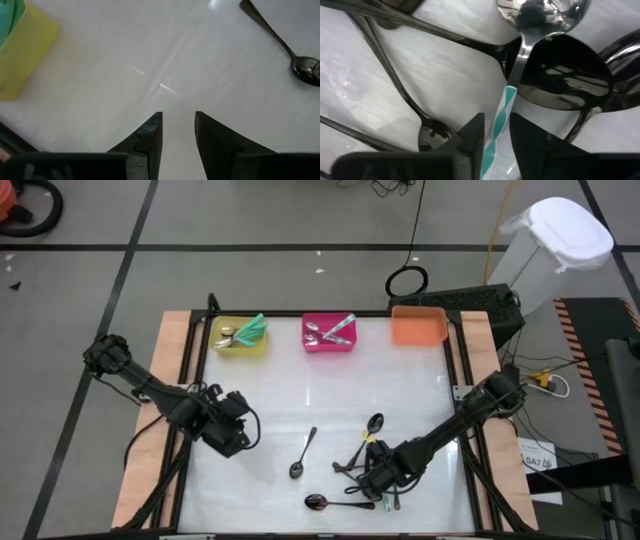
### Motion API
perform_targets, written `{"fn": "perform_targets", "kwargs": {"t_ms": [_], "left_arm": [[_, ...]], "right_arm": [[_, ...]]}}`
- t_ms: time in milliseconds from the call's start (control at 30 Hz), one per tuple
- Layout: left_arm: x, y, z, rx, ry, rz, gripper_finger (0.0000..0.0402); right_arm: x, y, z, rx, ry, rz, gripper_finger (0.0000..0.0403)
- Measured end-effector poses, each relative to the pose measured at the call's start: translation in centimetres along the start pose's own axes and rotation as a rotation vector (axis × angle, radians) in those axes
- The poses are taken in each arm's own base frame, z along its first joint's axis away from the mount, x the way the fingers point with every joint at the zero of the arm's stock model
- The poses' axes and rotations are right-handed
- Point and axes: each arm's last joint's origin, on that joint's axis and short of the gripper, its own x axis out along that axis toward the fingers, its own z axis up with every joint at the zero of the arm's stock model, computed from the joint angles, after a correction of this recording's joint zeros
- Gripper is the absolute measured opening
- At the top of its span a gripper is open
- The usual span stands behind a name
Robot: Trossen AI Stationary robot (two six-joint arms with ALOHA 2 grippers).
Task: Sort silverware by color (type)
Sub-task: Put the white patterned spoon into the pink bin
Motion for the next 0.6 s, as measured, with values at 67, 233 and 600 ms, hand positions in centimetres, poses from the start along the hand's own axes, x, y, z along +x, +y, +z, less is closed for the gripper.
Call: {"fn": "perform_targets", "kwargs": {"t_ms": [67, 233, 600], "left_arm": [[-0.1, -0.1, -0.1, -0.015, 0.001, -0.001, 0.0115], [-0.2, -0.2, -0.3, -0.04, -0.002, -0.01, 0.0115], [-0.1, -0.1, -0.2, 0.01, -0.002, -0.006, 0.0115]], "right_arm": [[-0.3, -0.1, 0.0, 0.0, 0.0, -0.003, 0.0062], [-1.0, -0.3, 0.0, -0.006, 0.001, 0.005, 0.002], [-3.8, -0.6, -0.1, -0.039, 0.009, 0.061, 0.0022]]}}
